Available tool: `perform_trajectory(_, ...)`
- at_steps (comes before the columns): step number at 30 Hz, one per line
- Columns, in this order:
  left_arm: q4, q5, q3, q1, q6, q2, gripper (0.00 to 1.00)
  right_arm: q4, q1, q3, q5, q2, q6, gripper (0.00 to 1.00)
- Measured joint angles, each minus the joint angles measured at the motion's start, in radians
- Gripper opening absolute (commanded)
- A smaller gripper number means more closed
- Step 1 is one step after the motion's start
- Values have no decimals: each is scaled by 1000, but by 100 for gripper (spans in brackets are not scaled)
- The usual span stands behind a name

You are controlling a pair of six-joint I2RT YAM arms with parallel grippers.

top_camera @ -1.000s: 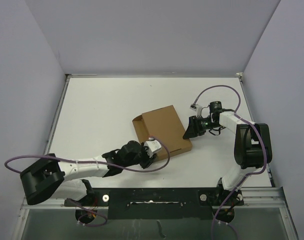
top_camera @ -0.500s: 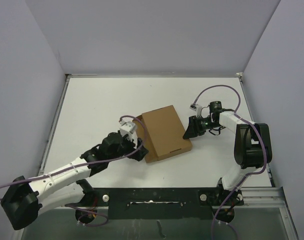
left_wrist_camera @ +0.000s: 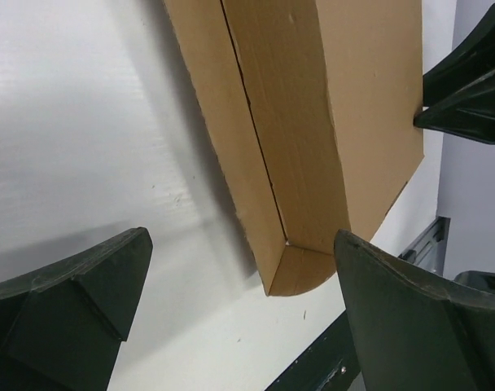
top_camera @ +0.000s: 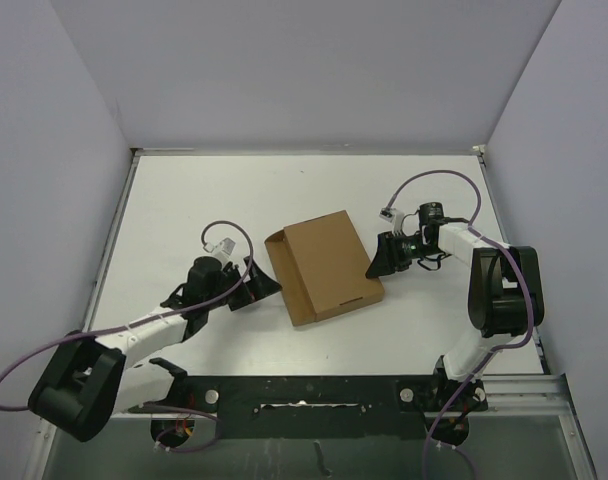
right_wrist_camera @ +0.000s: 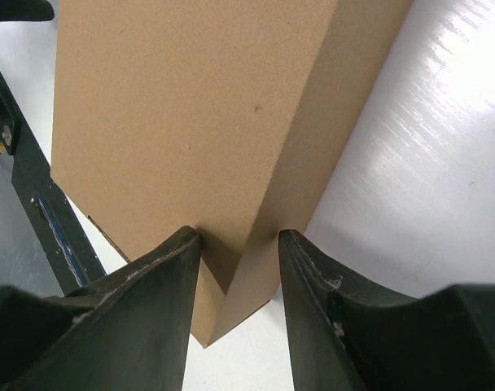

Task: Fold the paper box

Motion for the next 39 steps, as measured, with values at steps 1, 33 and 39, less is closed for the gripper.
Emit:
perform_trajectory(1,30,5,0,0,-7,26,96,0,0,0,0,0,0,42)
perform_trajectory(33,594,20,94,-47,-195,529,98,-8,0,10,-10,13,-3,41)
perform_trajectory(39,559,-4,121,-71,-209,532,90,-11,0,11,-9,13,-3,41)
